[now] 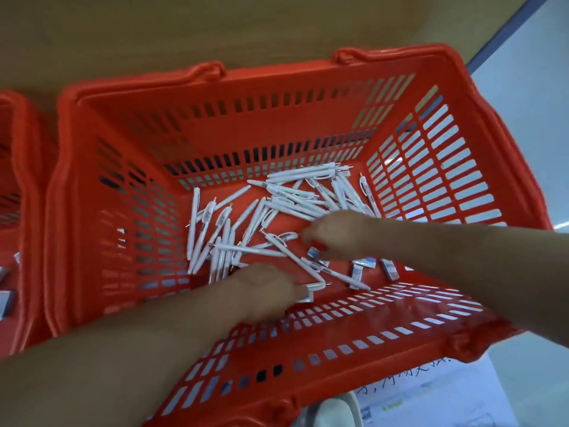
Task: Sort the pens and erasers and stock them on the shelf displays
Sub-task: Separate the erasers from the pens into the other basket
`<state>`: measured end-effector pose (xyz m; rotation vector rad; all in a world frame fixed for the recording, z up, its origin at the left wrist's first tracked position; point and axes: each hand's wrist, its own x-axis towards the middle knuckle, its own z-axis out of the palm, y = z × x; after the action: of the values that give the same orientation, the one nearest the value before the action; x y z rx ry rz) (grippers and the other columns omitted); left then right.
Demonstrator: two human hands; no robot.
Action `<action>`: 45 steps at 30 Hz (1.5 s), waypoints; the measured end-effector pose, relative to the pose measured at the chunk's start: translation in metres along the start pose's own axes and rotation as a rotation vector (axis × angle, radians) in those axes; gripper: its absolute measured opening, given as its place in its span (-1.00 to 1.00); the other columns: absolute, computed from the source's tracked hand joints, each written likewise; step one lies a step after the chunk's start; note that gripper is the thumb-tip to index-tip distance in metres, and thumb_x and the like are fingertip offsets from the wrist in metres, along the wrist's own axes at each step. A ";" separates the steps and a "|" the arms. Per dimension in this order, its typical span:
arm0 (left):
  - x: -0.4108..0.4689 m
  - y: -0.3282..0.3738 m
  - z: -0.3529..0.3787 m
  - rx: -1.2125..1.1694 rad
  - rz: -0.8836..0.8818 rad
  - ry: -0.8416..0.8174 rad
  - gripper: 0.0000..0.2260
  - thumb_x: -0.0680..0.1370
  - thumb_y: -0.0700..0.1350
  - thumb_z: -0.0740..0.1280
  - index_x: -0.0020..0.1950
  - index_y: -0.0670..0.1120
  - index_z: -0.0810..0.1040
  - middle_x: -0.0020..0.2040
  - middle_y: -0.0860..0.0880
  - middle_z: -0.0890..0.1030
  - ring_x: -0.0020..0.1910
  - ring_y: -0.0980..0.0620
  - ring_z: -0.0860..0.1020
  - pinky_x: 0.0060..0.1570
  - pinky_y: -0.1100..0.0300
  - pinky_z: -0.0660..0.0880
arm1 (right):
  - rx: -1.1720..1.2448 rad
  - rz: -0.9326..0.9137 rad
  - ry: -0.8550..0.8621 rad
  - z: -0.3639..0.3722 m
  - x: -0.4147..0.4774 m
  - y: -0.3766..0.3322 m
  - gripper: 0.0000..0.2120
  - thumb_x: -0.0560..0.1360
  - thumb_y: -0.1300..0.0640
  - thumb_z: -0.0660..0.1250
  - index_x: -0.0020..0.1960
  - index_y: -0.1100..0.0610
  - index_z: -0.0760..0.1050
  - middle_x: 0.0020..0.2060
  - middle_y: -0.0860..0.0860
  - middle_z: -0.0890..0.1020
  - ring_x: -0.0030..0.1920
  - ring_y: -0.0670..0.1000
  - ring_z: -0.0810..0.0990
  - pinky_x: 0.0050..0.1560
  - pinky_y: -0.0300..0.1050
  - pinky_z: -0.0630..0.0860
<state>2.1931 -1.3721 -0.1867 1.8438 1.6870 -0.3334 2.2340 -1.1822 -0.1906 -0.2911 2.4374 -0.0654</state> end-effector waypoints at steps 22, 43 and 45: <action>-0.004 -0.038 -0.012 -0.112 -0.413 0.115 -0.66 0.57 -0.15 0.15 0.34 0.03 0.34 0.21 -0.17 0.41 0.07 -0.22 0.52 -0.11 0.05 0.43 | -0.075 0.283 0.069 -0.001 -0.009 0.001 -0.60 0.52 0.34 0.14 0.32 0.10 0.36 0.25 0.15 0.33 0.20 0.21 0.40 0.11 0.04 0.43; -0.139 -0.098 -0.174 -1.663 -0.415 0.577 -0.75 0.40 -0.35 0.02 -0.14 -0.07 0.39 -0.37 -0.07 0.34 -0.60 0.19 0.12 -0.61 0.49 0.02 | 2.379 0.088 0.363 -0.137 -0.017 -0.038 -0.78 0.52 0.22 0.18 0.13 0.16 0.50 -0.21 0.14 0.60 -0.47 -0.11 0.44 -0.57 -0.42 0.29; -0.166 -0.097 -0.171 -1.627 -0.442 0.653 -0.77 0.41 -0.33 0.04 -0.16 -0.07 0.40 -0.39 -0.06 0.36 -0.60 0.18 0.12 -0.61 0.50 0.02 | 2.330 0.021 0.358 -0.156 -0.015 -0.055 -0.76 0.52 0.26 0.15 0.14 0.18 0.48 -0.23 0.14 0.58 -0.45 -0.11 0.40 -0.57 -0.40 0.26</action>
<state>2.0370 -1.4061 0.0153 0.3132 1.7192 1.2504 2.1563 -1.2370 -0.0539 0.8150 1.1310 -2.5908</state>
